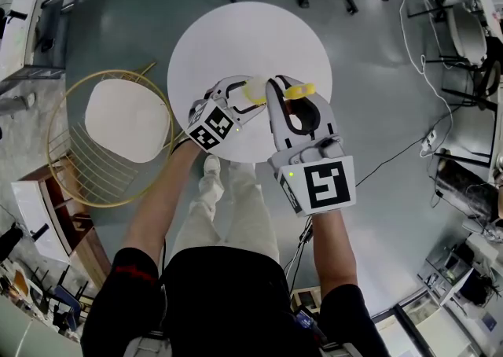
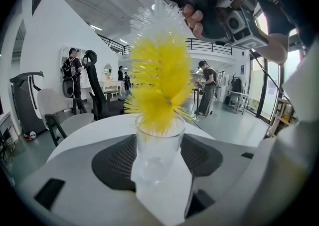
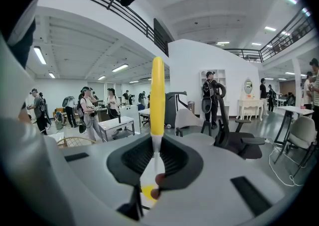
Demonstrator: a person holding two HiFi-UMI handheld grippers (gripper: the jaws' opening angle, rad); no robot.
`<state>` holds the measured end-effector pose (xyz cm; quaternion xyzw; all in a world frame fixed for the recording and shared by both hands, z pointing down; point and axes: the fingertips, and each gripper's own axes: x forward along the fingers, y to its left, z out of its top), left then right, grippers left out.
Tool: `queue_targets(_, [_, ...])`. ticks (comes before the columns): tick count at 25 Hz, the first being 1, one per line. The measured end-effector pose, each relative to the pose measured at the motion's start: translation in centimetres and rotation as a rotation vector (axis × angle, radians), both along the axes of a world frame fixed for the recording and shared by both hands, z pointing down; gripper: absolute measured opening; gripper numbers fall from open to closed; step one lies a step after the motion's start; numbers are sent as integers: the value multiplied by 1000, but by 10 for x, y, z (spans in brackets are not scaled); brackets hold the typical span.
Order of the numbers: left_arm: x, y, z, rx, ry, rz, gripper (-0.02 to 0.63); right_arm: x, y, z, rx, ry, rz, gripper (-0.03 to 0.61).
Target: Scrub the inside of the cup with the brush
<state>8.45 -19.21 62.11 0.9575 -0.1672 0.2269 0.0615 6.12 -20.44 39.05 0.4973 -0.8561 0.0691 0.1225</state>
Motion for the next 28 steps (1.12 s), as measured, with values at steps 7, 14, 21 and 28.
queue_targets(7, [0, 1, -2, -11, -16, -11, 290, 4, 1, -1, 1, -2, 10, 49])
queue_targets(14, [-5, -5, -7, -8, 8, -37, 339, 3, -1, -3, 3, -7, 16, 49])
queue_targets(21, [-12, 0, -23, 10, -1, -30, 337, 6, 0, -13, 17, -8, 29, 49])
queue_targets(28, [-28, 6, -36, 2, -9, -37, 337, 8, 5, -24, 26, -17, 56, 49])
